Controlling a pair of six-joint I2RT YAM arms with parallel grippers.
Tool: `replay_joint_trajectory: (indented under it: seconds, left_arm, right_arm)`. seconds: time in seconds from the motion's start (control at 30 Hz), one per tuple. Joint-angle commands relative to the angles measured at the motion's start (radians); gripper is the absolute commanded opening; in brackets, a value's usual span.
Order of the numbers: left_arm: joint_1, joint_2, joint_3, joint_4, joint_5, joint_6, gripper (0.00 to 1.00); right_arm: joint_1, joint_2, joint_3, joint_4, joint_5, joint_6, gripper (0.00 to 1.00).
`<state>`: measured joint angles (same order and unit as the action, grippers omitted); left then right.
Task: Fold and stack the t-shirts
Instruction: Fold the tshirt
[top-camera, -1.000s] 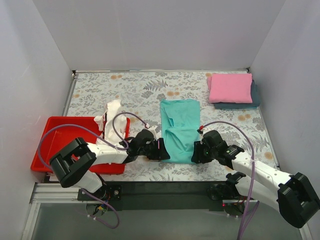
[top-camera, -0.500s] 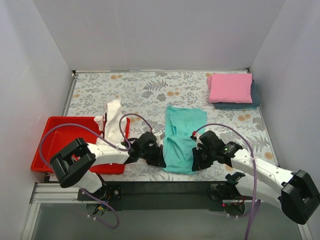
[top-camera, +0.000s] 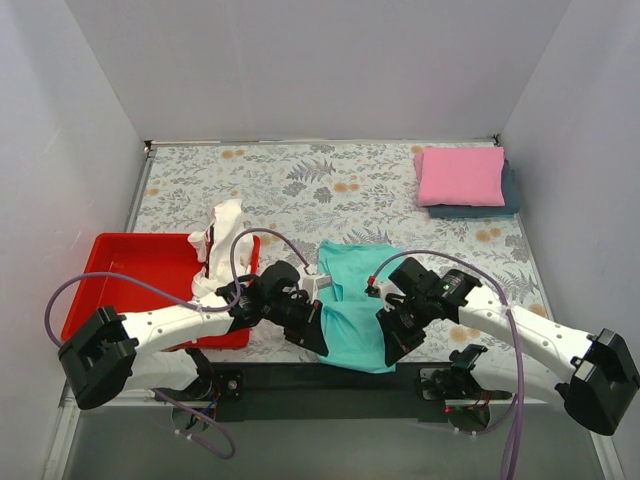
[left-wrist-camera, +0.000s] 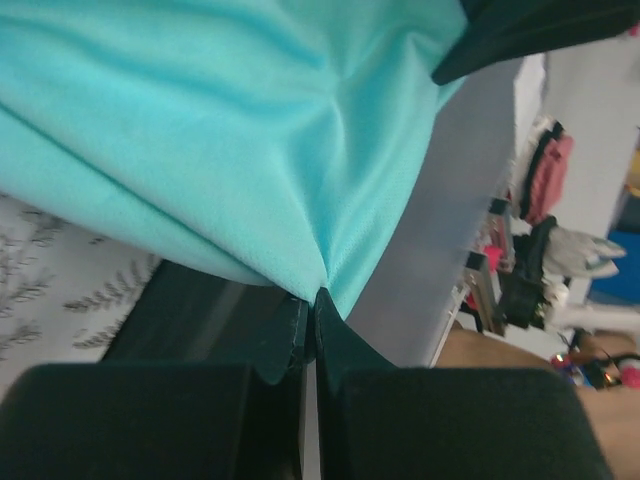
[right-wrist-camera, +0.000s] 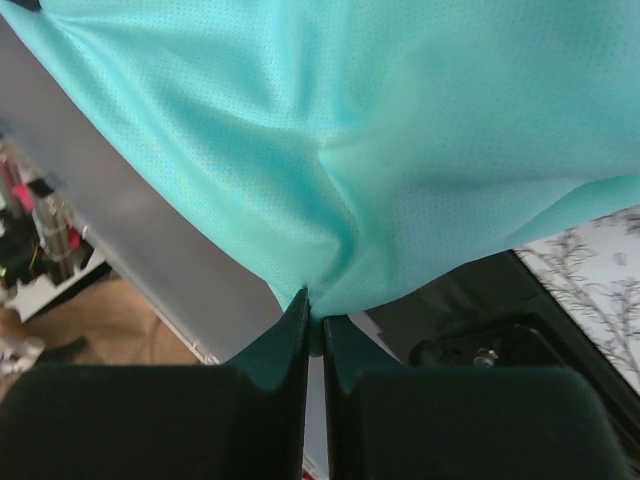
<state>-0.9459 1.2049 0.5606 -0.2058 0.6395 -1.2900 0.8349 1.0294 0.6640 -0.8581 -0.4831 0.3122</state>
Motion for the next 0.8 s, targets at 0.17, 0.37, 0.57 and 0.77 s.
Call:
replay_joint_trajectory:
  seconds: [0.17,0.37,0.57,0.77]
  left_arm:
    - [-0.004,-0.076,-0.031,0.005,0.414,-0.029,0.0]
    - [-0.004,-0.165,-0.117,0.402,0.601,-0.274,0.0]
    - [-0.004,-0.191,-0.152,0.502,0.599,-0.342,0.0]
    - [0.067,-0.212,-0.234,0.663,0.442,-0.425,0.0]
  right_arm:
    - [0.033,-0.04,0.039,-0.131,-0.331,-0.151,0.01]
    - [0.05,-0.063,0.051,-0.133,-0.462,-0.232,0.01]
    - [0.063,-0.043,0.08,-0.116,-0.483,-0.249,0.01]
    - [0.055,0.017,0.161,-0.03,-0.313,-0.202,0.01]
